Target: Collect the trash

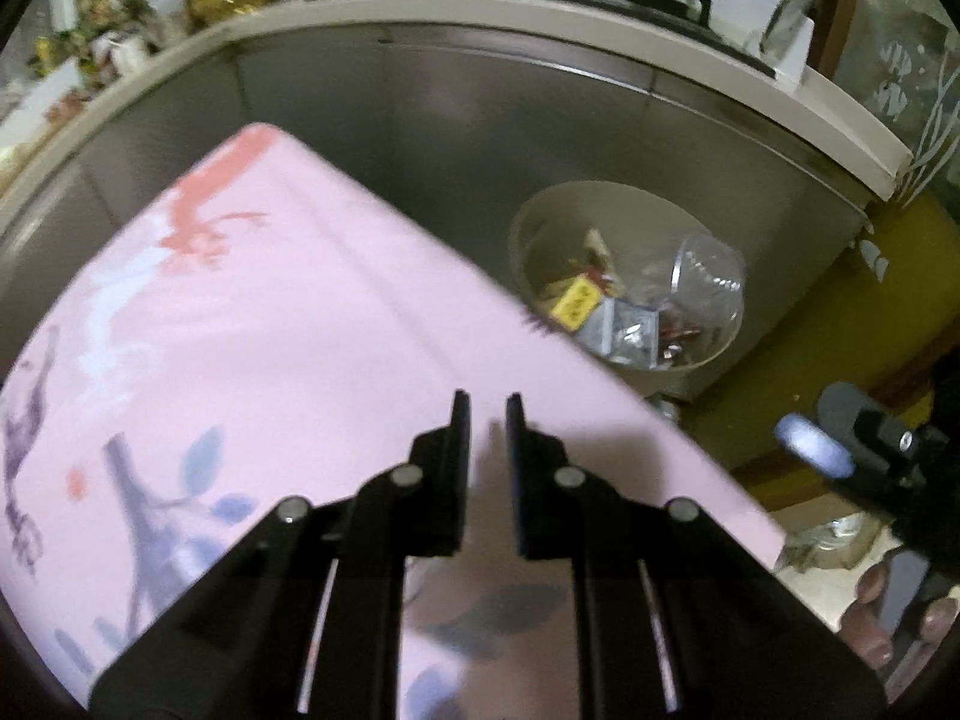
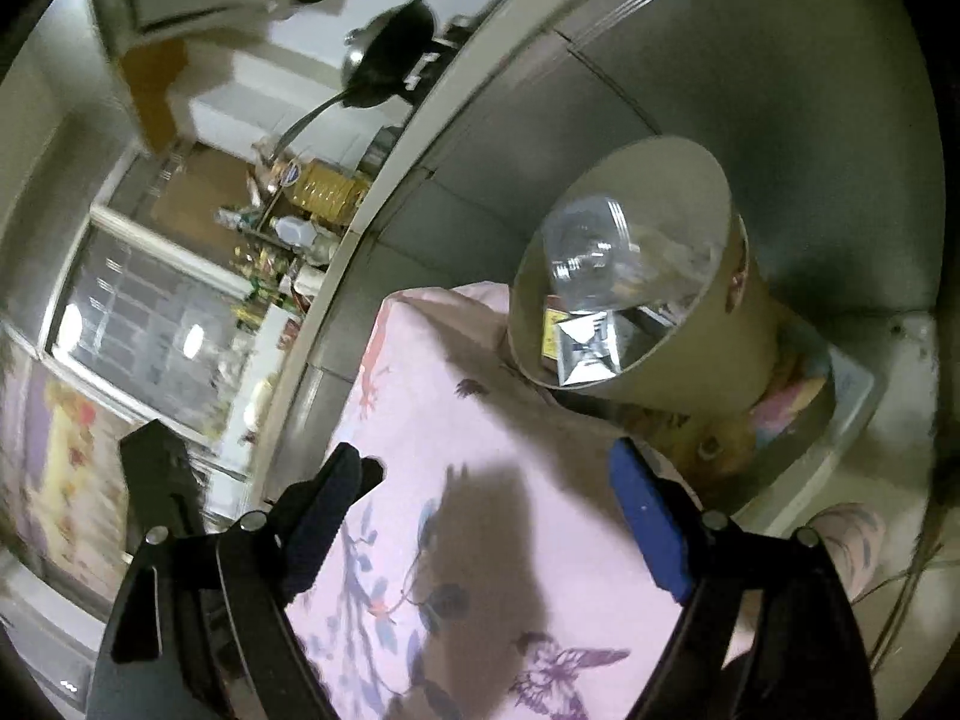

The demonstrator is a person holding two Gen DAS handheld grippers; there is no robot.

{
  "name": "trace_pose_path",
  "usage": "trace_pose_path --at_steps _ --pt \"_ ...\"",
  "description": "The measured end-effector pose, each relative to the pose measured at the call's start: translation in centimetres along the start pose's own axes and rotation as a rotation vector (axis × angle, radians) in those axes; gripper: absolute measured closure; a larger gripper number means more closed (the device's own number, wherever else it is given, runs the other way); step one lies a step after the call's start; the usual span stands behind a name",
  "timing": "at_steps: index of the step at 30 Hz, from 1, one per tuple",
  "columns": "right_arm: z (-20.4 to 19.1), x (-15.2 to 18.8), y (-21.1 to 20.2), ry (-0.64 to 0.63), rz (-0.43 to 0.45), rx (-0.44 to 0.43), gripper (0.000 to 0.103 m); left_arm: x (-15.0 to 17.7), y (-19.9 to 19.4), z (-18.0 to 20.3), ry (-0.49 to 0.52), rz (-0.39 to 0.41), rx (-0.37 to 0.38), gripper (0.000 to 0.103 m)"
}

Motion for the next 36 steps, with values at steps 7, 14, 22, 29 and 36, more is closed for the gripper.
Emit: trace_pose_path --at_steps 7,14,22,29,36 --pt "-5.2 3.1 -0.2 -0.183 0.017 0.117 0.021 4.2 -4.1 -5.4 -0.046 0.084 -0.124 0.079" --pt "-9.1 5.8 0.7 -0.279 -0.016 0.137 0.021 7.2 -8.0 -9.2 -0.076 0.19 -0.22 0.045" --pt "-11.7 7.6 1.4 -0.3 -0.013 0.149 0.021 9.1 -12.2 -11.6 -0.103 0.296 -0.287 0.008" --pt "-12.9 8.4 1.6 -0.3 -0.019 0.156 0.021 10.1 -13.2 -13.0 -0.133 0.307 -0.29 0.006" --pt "-13.7 8.9 1.6 -0.315 -0.021 0.162 0.021 10.7 -13.5 -14.4 -0.159 0.296 -0.306 0.006"
Point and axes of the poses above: each gripper's, at about its wrist camera, not at the fingertips, and y roughly the way its jaws point, z to its right, x to its underside, the point moved 3 cm from there along y, roughly the way its jaws point, and after that the axes turned 14 degrees about -x, right-handed, at the moved point
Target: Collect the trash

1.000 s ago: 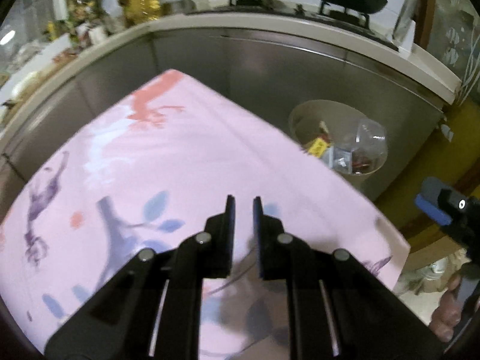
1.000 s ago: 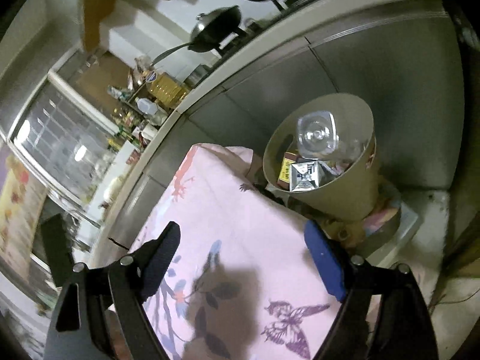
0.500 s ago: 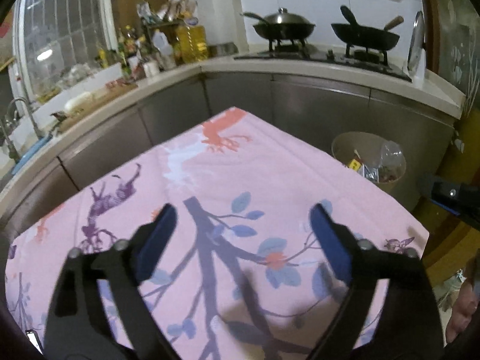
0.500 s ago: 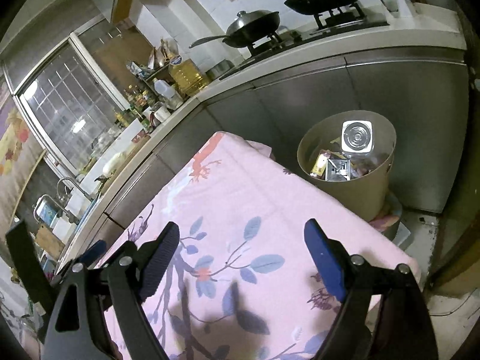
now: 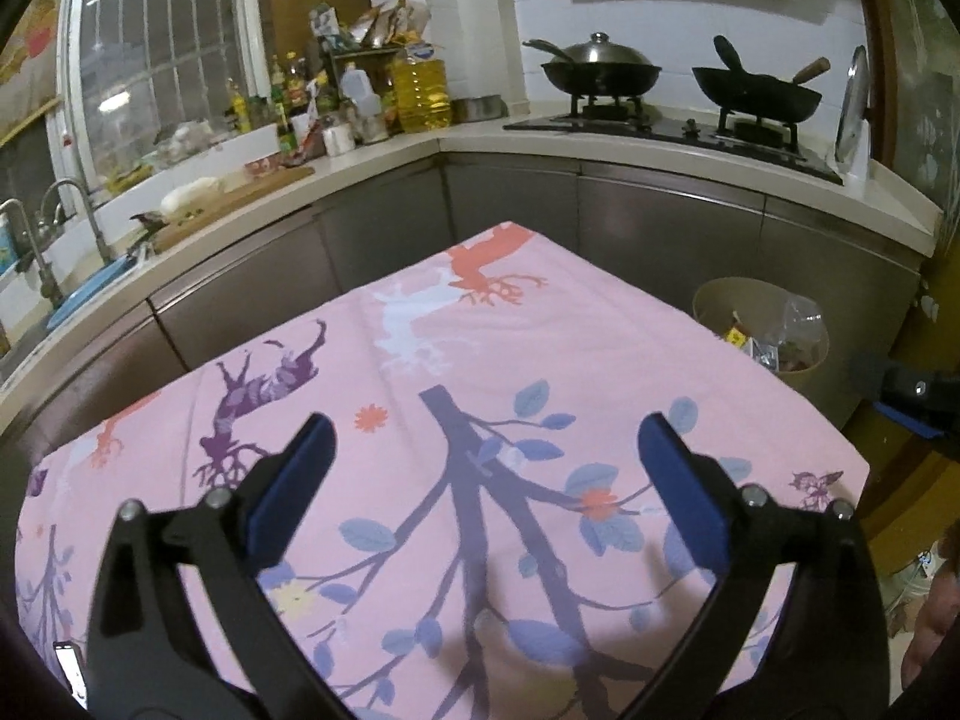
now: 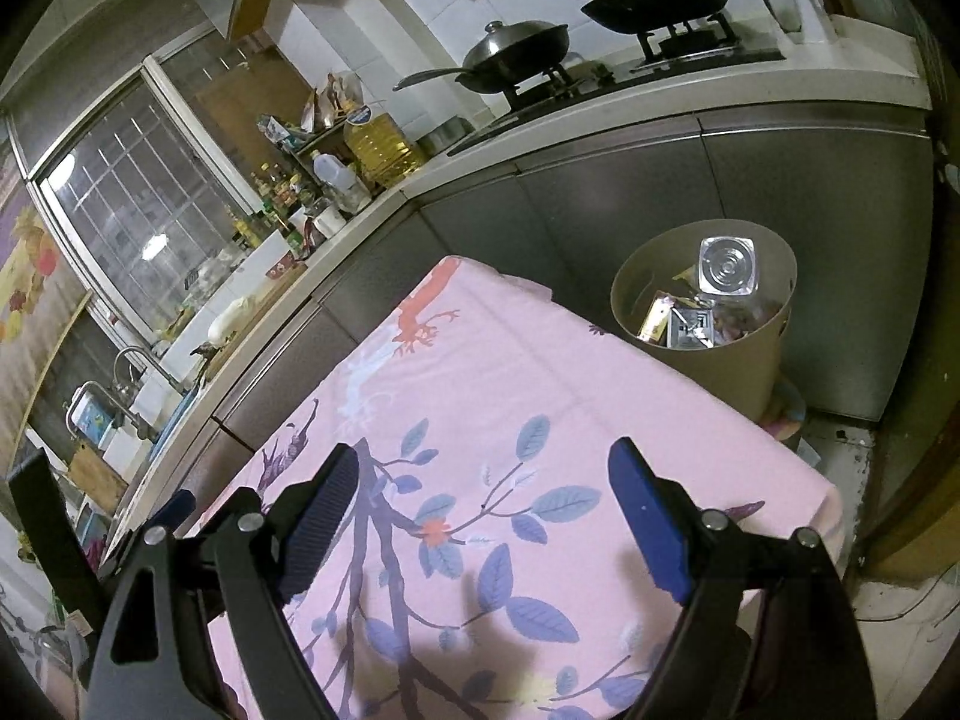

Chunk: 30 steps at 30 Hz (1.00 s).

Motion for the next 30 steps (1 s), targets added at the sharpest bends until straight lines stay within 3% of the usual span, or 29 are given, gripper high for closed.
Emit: trace_pose_path --at_steps 16,24,30 --pt "-0.6 0.8 0.4 0.001 -0.007 0.048 0.019 -0.1 -0.6 -2.1 -0.026 0.014 -0.036 0.006" --pt "0.7 0.1 -1.1 0.052 0.08 0.127 0.015 -0.2 -1.0 -1.9 -0.012 0.028 -0.052 0.006" --pt "1.6 0.4 -1.8 0.082 0.101 0.135 0.012 0.3 -1.3 -1.8 0.006 0.008 -0.061 0.006"
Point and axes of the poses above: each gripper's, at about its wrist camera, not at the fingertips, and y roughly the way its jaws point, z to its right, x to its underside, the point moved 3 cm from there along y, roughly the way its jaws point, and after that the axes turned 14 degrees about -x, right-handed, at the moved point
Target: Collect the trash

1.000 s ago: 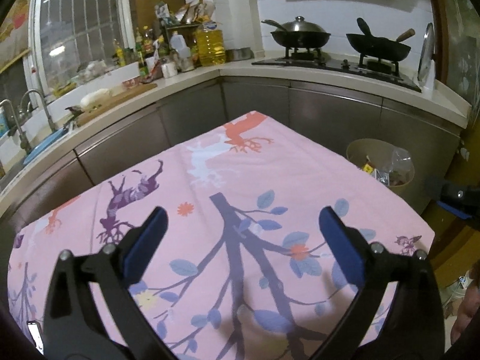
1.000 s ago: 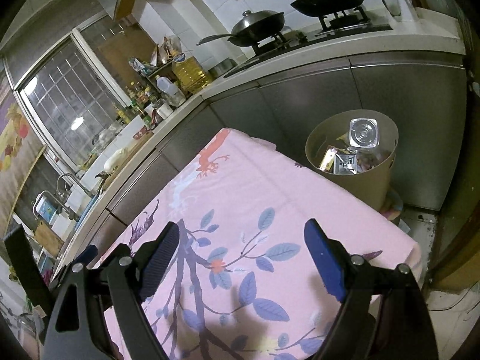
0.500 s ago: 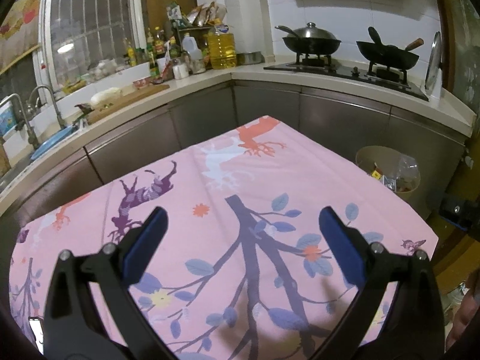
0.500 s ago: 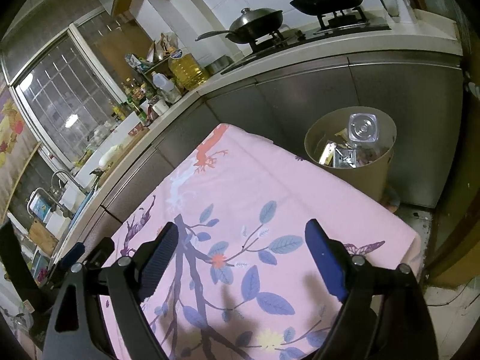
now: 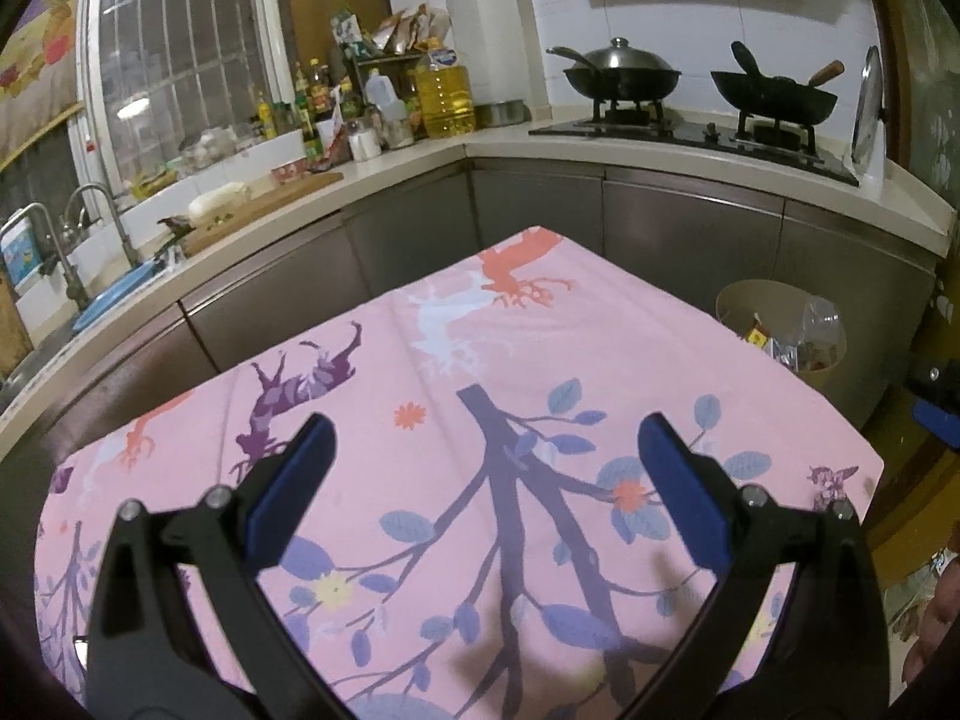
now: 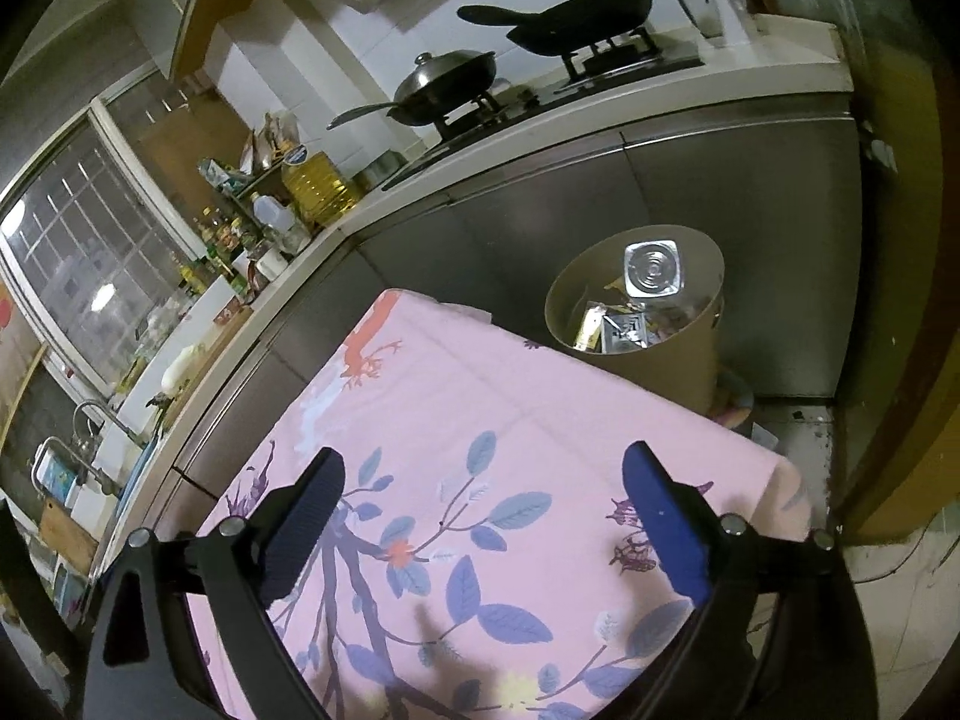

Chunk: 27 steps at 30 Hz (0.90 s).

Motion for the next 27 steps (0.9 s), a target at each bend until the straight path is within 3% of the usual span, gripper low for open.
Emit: trace_pose_path --at_steps 16,27 --pt "-1.7 1.5 0.6 0.02 -0.022 0.003 0.012 1.2 0.2 -3.3 -0.058 -0.023 -0.013 0.006" --pt "-2.6 2.2 0.7 0.009 -0.037 -0.003 0.012 1.4 0.5 -3.8 -0.046 -0.027 -0.015 0.006"
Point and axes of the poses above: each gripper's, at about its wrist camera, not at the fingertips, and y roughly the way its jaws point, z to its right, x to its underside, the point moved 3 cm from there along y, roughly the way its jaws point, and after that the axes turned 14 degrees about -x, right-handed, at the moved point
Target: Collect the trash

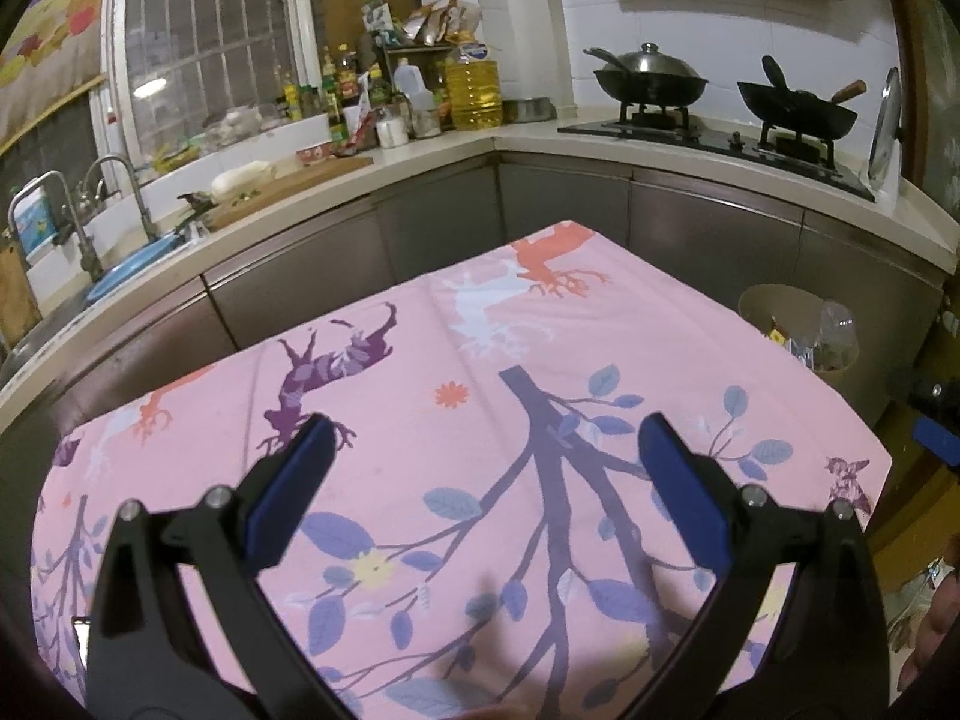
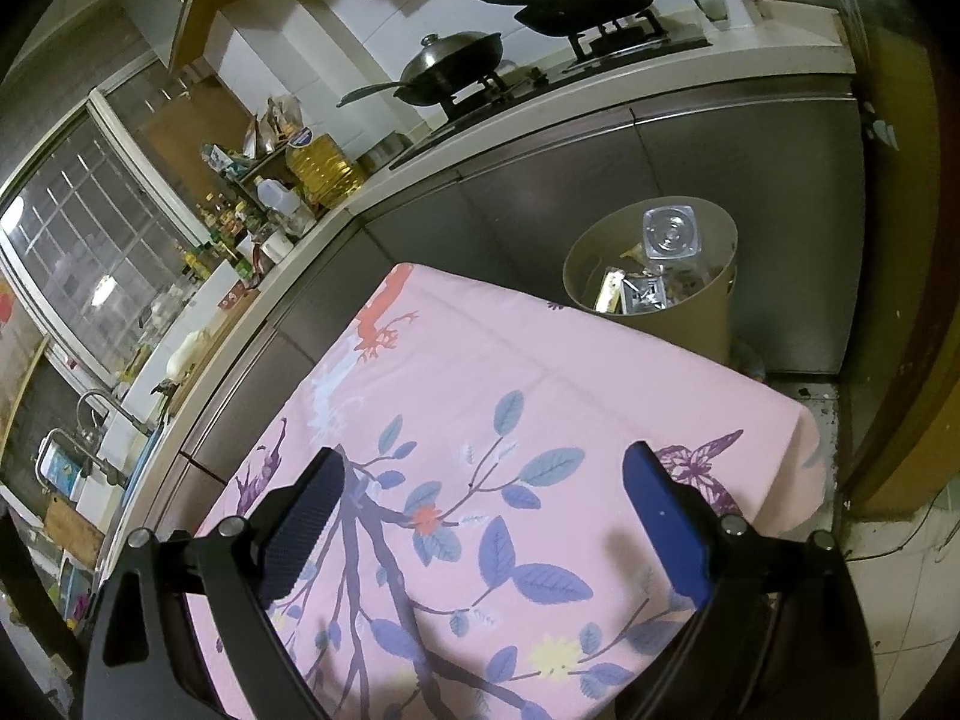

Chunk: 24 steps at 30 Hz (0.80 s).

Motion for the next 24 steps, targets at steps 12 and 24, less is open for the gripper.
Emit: trace_pose_path --at_steps 12,24 --pt "-0.9 0.4 0.0 -0.017 -0.007 -0.001 0.012 0.7 0.7 0.2 0.007 -0.026 0.028 0.006" --pt "-1.4 0.5 0.0 -0.014 -0.02 -0.011 0.012 1.0 0.9 0.3 0.006 -0.042 0.006 0.006"
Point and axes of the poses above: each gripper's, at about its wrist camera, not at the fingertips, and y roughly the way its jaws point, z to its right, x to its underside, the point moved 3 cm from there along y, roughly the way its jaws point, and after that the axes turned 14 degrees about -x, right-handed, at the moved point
